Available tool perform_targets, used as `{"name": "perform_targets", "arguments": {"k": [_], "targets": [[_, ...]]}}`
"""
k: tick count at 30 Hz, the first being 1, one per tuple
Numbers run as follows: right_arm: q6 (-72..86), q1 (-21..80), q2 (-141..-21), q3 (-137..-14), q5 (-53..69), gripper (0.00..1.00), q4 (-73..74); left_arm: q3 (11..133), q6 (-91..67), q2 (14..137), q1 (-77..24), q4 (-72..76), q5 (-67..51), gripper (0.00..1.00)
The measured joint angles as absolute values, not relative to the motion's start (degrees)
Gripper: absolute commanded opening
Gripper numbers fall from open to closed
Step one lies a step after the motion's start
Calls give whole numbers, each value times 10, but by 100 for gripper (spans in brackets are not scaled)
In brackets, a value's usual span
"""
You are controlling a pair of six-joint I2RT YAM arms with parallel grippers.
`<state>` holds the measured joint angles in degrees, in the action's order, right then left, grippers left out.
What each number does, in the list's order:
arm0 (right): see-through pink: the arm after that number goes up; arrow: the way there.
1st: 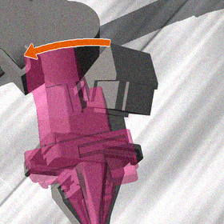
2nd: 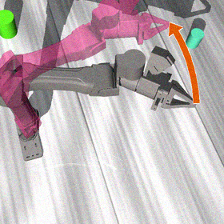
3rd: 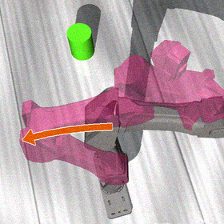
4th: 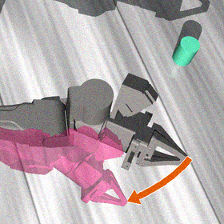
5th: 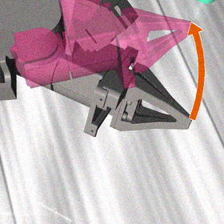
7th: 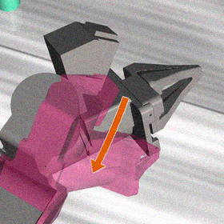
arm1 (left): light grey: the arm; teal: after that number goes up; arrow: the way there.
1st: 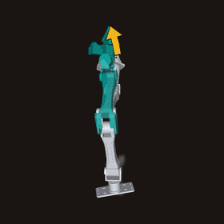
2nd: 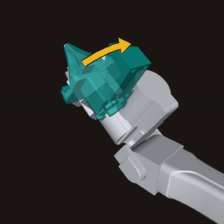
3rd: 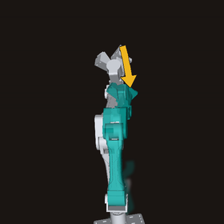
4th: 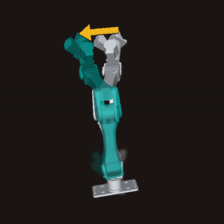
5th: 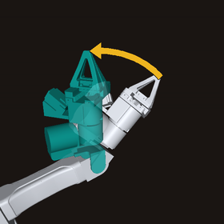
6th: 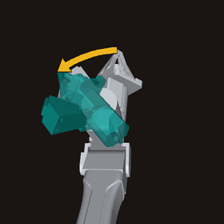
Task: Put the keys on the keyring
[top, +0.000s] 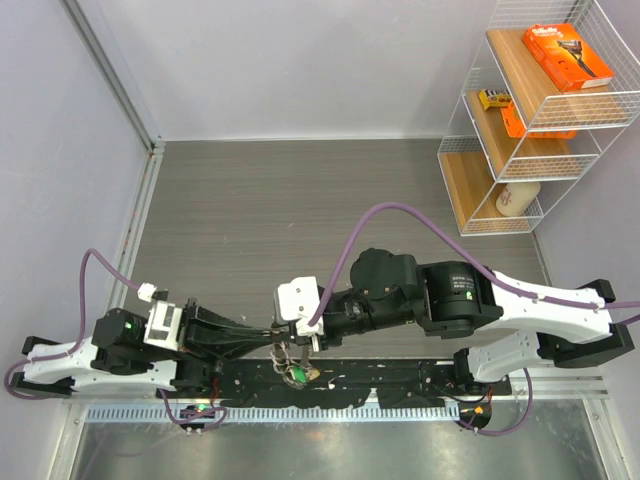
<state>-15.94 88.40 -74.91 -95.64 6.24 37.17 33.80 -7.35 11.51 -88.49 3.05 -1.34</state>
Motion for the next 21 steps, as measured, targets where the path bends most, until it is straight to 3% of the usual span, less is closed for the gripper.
{"name": "perform_targets", "arguments": {"k": [5,13,21], "targets": [[-160,884,-754,-963,63,5,373,338,-74,110,-885,30,-13,0],[-161,884,-769,-986,62,5,392,334,-74,100,-885,27,-13,0],[-158,884,-817,-1058,47,6,460,378,-83,102,-885,-62,-8,22]]}}
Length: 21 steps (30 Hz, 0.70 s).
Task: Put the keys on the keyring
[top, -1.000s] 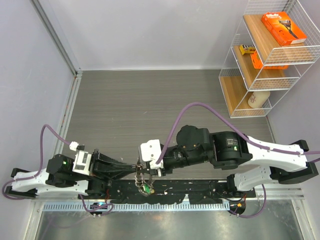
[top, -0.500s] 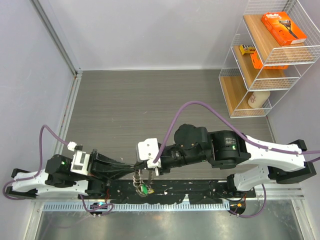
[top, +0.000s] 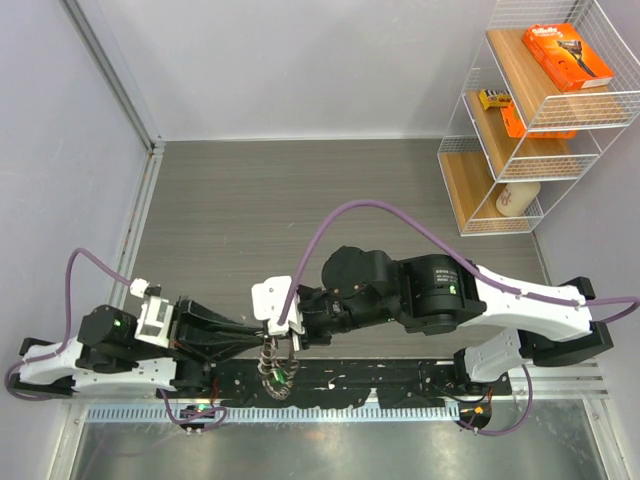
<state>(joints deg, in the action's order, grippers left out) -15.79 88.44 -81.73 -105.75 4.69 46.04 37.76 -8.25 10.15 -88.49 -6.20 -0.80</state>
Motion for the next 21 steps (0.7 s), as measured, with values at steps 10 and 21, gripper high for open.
{"name": "perform_targets", "arguments": {"k": [10,21], "targets": [[-137,885,-858,-1111,27,5,539,450,-99,129,-885,-175,-6,29],[-129,885,-870,-1148,17,5,592,494,-118,176,-885,-295,25,29]]}}
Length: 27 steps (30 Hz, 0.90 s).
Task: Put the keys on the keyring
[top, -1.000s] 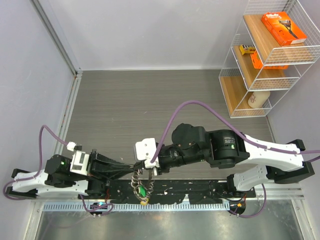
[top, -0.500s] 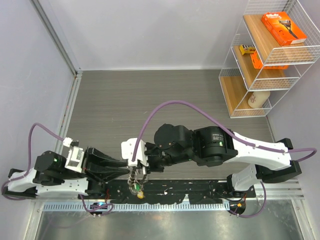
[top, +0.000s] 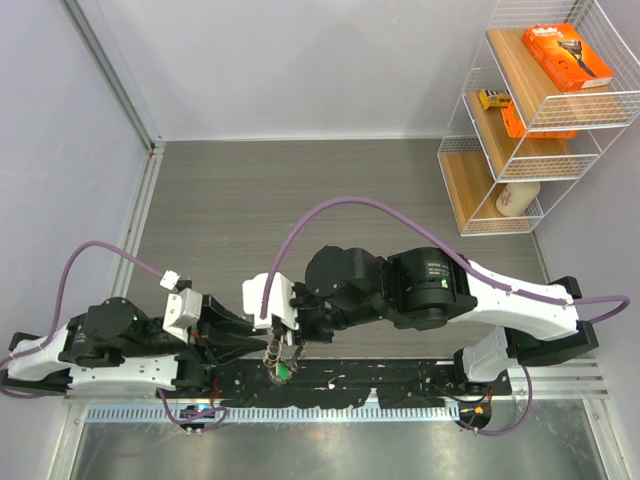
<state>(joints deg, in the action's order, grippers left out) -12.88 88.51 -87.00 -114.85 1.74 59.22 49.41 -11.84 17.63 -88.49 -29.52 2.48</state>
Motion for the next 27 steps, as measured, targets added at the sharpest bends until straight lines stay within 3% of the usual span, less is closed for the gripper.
{"name": "perform_targets", "arguments": {"k": [27], "targets": [[-118,884,-891,-1151,-10,5,618,566,-118,262,-885,-380,57,30]]}}
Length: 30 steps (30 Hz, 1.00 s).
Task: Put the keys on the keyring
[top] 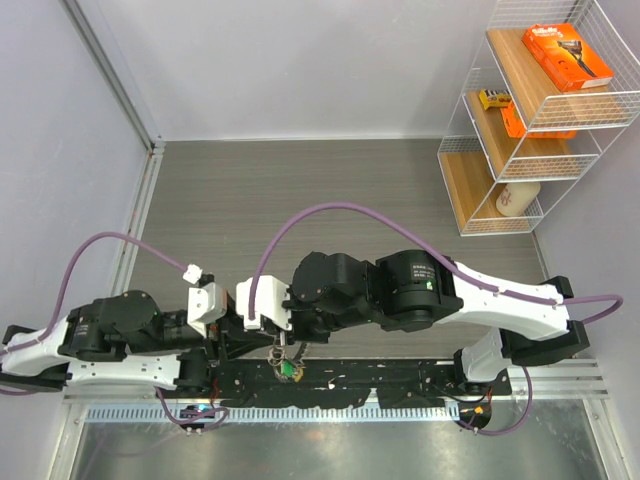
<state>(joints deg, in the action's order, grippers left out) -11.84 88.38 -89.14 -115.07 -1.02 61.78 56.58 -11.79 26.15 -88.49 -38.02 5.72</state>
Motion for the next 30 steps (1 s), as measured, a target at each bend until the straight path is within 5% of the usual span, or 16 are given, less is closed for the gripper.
{"name": "perform_targets", "arguments": {"k": [11,18,30], "targets": [[-119,884,-897,-1151,-10,5,618,574,-116,277,-885,-395,65,28],[-120,880,-912,-1156,-1,5,623,575,-114,280,-885,-415,66,0],[-125,879,-916,-1158,11,5,628,578,-107,283,-888,-423,63,0]]}}
